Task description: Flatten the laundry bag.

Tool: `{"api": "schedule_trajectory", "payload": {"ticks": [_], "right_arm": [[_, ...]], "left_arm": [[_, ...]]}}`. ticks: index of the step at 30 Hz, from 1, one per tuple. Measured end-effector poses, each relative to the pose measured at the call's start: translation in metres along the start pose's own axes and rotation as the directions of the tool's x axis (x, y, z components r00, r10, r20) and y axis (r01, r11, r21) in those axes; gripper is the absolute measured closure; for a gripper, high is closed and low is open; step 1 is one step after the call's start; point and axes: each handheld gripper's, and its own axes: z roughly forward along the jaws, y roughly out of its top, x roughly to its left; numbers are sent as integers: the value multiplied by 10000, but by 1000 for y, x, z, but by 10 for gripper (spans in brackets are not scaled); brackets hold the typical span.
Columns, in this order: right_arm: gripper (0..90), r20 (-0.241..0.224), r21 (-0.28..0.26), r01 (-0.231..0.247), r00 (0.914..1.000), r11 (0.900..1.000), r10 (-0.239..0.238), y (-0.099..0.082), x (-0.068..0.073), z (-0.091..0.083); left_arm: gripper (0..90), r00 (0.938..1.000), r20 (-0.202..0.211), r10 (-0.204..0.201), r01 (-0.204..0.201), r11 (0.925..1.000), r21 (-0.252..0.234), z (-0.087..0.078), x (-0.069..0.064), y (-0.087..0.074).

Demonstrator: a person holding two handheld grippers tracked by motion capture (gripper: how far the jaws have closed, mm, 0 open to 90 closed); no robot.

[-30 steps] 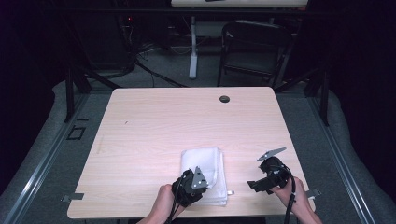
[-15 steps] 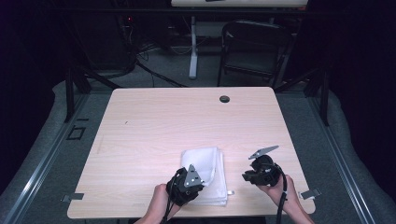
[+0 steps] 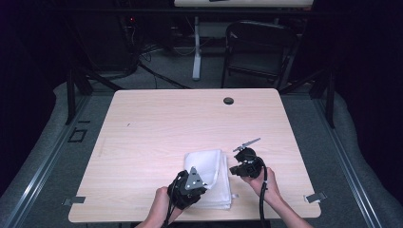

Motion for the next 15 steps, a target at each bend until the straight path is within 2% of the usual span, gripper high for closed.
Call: {"api": "schedule_trajectory", "payload": {"ticks": [1, 4, 7, 8, 10, 11, 12, 15], "right_arm": [[900, 123, 94, 88, 9999, 9999, -89, 2, -1, 2], [900, 61, 146, -103, 9999, 9998, 102, 6, 0, 7], [900, -61, 90, -179, 9998, 9998, 179, 9, 1, 11], [900, -155, -98, -235, 9996, 9997, 234, 10, 1, 13], [900, -47, 325, -78, 10000, 9994, 80, 12, 4, 15], [900, -181, 404, -62, 9998, 9992, 69, 11, 2, 16], [900, -299, 266, -242, 9992, 9994, 250, 10, 4, 18], [900, -244, 491, -340, 9991, 9982, 352, 7, 2, 23]], "left_arm": [[872, 10000, 5, -16, 16, 10000, -7, 0, 0, 0], [872, 10000, -32, 27, -26, 10000, 16, 0, 0, 0], [872, 10000, 47, 10, -10, 10000, 29, 0, 0, 0], [871, 9999, 104, 3, -4, 10000, 57, 1, 0, 0], [871, 9998, 185, -39, 37, 9999, 124, 3, 0, -1], [870, 9997, 239, -51, 49, 9999, 100, 4, -1, -1], [871, 9998, 179, 32, -35, 9999, 151, 5, -2, 0], [872, 9999, 160, -18, 16, 9999, 109, 5, -1, -1]]}}
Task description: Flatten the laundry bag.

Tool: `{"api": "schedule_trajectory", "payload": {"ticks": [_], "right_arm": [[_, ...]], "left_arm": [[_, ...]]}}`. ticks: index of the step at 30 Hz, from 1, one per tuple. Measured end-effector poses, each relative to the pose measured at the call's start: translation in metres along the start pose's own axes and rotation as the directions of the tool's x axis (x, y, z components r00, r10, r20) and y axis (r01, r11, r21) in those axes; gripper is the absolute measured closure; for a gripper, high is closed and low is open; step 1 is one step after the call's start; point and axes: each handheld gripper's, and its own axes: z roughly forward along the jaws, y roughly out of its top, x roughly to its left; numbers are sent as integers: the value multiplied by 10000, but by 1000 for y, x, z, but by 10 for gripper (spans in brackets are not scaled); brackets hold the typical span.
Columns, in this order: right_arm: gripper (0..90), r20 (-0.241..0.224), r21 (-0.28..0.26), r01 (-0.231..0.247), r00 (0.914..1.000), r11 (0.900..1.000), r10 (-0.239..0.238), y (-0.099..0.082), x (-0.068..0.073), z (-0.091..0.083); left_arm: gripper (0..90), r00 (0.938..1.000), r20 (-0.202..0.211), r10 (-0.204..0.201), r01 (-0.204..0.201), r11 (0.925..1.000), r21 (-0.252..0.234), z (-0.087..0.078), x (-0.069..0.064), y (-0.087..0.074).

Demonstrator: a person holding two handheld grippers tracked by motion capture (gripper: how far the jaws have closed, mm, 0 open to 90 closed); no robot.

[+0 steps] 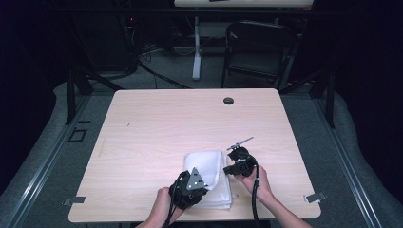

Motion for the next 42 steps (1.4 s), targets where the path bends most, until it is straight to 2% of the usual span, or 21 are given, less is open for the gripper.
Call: {"api": "schedule_trajectory", "payload": {"ticks": [2, 4, 5, 7, 9, 11, 16, 20, 22, 28, 31, 38, 40, 42], "right_arm": [[900, 128, -79, 121, 9998, 9999, -120, -2, 0, 1], [900, 56, -107, 83, 10000, 9999, -82, -2, -1, 1], [900, -80, -160, 21, 10000, 9999, -22, -2, -1, 1], [900, -94, -201, -44, 9999, 9998, 42, -3, -2, 1], [900, -94, -158, -119, 9999, 9998, 117, -3, -2, 0], [900, -100, -270, -83, 9999, 9996, 80, -4, -4, 1], [900, -230, -364, -155, 9996, 9992, 147, -5, -4, 1], [900, -145, -371, 34, 9999, 9993, -39, -5, -3, 1], [900, -153, -510, -73, 9999, 9987, 65, -5, -2, 2], [900, -35, -358, 142, 9999, 9993, -143, -5, -2, 1], [900, -41, -380, 220, 9997, 9990, -222, -5, -3, 1], [900, 20, -392, 169, 9999, 9991, -168, -5, -2, 2], [900, -62, -449, 153, 9999, 9989, -156, -4, -1, 2], [900, -78, -347, 140, 9999, 9993, -143, -4, -1, 2]], "left_arm": [[875, 9998, -180, 64, -65, 10000, -64, -2, -1, -1], [877, 9995, -285, 99, -102, 9999, -93, -3, -1, -1], [878, 9994, -346, -74, 68, 9998, -168, -8, 1, -3], [880, 9990, -443, -78, 69, 9998, -208, -10, 2, -4], [881, 9976, -602, -333, 321, 9993, -205, -18, 9, -8], [883, 9951, -925, -346, 328, 9992, -218, -24, 14, -10], [884, 9894, -1245, -748, 707, 9968, -368, -36, 28, -16], [884, 9871, -1297, -942, 881, 9948, -519, -45, 35, -22], [883, 9840, -1351, -1158, 1081, 9921, -636, -48, 38, -24], [883, 9831, -1410, -1166, 1086, 9921, -629, -52, 39, -26], [882, 9803, -1547, -1229, 1137, 9912, -673, -56, 41, -29], [877, 9721, -1768, -1539, 1424, 9869, -760, -65, 47, -37], [877, 9667, -1827, -1789, 1659, 9825, -842, -69, 52, -45], [877, 9643, -1850, -1892, 1764, 9807, -840, -71, 56, -47]]}}
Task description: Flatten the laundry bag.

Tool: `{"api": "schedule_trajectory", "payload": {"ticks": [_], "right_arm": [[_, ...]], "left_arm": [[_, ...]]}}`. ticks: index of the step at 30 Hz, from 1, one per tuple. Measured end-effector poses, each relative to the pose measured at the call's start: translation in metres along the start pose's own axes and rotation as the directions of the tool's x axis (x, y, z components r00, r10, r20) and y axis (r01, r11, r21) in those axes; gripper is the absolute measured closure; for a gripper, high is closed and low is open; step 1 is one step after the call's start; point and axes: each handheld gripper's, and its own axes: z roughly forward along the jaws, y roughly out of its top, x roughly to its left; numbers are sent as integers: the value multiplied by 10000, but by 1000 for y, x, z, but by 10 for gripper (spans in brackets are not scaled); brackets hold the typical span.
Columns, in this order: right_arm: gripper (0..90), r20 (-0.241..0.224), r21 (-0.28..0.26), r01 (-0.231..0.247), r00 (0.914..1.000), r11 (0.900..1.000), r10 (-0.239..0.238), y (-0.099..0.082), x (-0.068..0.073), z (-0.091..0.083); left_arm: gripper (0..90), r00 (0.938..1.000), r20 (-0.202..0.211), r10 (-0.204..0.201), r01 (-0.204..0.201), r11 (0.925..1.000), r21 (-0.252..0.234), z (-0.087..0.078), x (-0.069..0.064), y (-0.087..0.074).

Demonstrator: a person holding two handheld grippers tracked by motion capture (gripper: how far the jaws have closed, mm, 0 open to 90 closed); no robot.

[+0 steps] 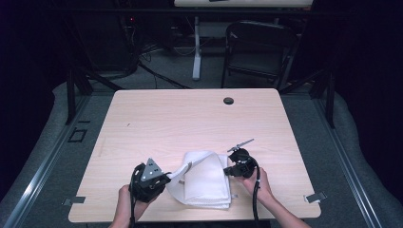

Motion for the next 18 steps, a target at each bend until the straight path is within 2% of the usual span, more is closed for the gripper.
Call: {"api": "schedule_trajectory", "payload": {"ticks": [6, 11, 13, 18], "right_arm": [[900, 141, 118, 146, 9998, 9998, -147, 1, 0, -1], [900, 177, 88, 91, 9998, 9999, -92, 0, 0, 0], [900, 232, 199, 179, 9996, 9996, -184, 1, 0, -1], [900, 331, 261, 267, 9991, 9993, -275, 1, 0, -2]], "left_arm": [[879, 9996, -262, -94, 89, 9998, -202, -5, 6, -3], [879, 9997, -194, -142, 138, 9997, -214, -6, 7, -3], [878, 9997, -227, -48, 44, 9999, -166, -8, 7, -3], [878, 9994, -282, -206, 204, 9997, -94, -9, 9, -7]]}}
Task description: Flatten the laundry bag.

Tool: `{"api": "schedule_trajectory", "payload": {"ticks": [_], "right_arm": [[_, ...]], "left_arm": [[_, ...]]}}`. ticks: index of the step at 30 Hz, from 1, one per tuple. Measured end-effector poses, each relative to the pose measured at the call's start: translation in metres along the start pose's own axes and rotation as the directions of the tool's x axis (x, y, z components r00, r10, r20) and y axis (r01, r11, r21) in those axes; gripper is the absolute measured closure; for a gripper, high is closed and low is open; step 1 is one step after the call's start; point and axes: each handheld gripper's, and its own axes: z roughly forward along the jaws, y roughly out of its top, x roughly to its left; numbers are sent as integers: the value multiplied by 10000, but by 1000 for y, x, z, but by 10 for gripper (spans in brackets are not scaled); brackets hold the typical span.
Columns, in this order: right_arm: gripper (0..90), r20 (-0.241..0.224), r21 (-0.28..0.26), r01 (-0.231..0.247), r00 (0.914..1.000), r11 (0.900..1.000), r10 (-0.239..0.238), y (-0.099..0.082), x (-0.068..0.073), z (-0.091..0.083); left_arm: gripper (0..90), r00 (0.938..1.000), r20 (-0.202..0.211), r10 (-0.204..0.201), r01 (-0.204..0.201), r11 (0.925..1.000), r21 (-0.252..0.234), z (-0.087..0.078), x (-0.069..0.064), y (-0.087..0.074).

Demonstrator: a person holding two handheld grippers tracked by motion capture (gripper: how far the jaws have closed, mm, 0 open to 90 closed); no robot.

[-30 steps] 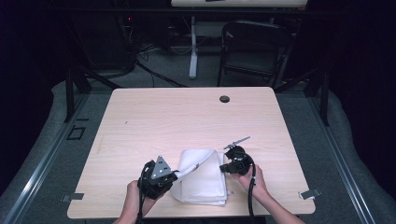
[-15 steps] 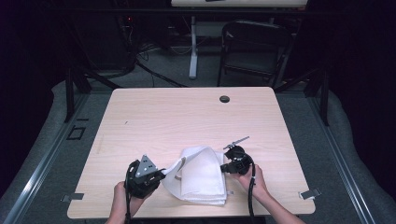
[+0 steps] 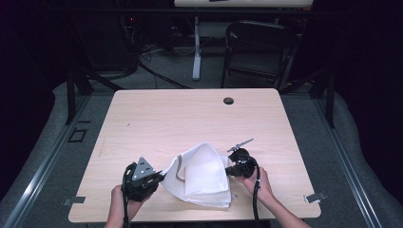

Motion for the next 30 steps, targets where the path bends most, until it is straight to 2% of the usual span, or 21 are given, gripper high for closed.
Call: {"api": "schedule_trajectory", "payload": {"ticks": [2, 7, 8, 11, 12, 15, 17, 19, 21, 25, 27, 30], "right_arm": [[900, -17, -150, -66, 10000, 9999, 65, -1, 0, 1], [900, 319, 144, 208, 9993, 9997, -212, 0, 0, -2], [900, 335, 13, 163, 9993, 9999, -163, 0, 1, -1], [900, 418, 195, 305, 9986, 9993, -313, 1, 0, -2], [900, 404, 152, 274, 9988, 9995, -280, 1, 0, -2], [900, 609, 175, 365, 9974, 9992, -375, 0, -1, -3], [900, 476, 54, 211, 9986, 9998, -213, -1, -1, -3], [900, 691, 179, 318, 9971, 9993, -330, -1, -3, -4], [900, 713, 217, 306, 9969, 9993, -321, -1, -3, -5], [900, 725, -56, 207, 9972, 9998, -202, -2, -5, -4], [900, 728, 177, 308, 9968, 9994, -320, -1, -7, -6], [900, 782, 28, 184, 9968, 9998, -185, -1, -8, -6]], "left_arm": [[878, 10000, 76, -15, 14, 9999, 152, 0, 1, -1], [878, 9999, 101, -67, 64, 9997, 236, 2, 3, -3], [878, 9999, 109, -88, 85, 9996, 266, 2, 3, -3], [878, 9995, 226, -236, 227, 9989, 402, 3, 6, -4], [877, 9996, 150, -257, 251, 9990, 378, 4, 7, -4], [872, 9983, 348, -462, 437, 9967, 681, 7, 11, -6], [871, 9977, 393, -553, 520, 9954, 807, 9, 13, -7], [873, 9969, 413, -667, 630, 9943, 856, 10, 14, -8], [875, 9969, 330, -718, 689, 9941, 835, 11, 14, -9], [876, 9940, 280, -1059, 1022, 9888, 1091, 15, 17, -11], [877, 9916, 319, -1251, 1206, 9857, 1180, 17, 18, -13], [877, 9912, 346, -1280, 1219, 9822, 1431, 21, 18, -14]]}}
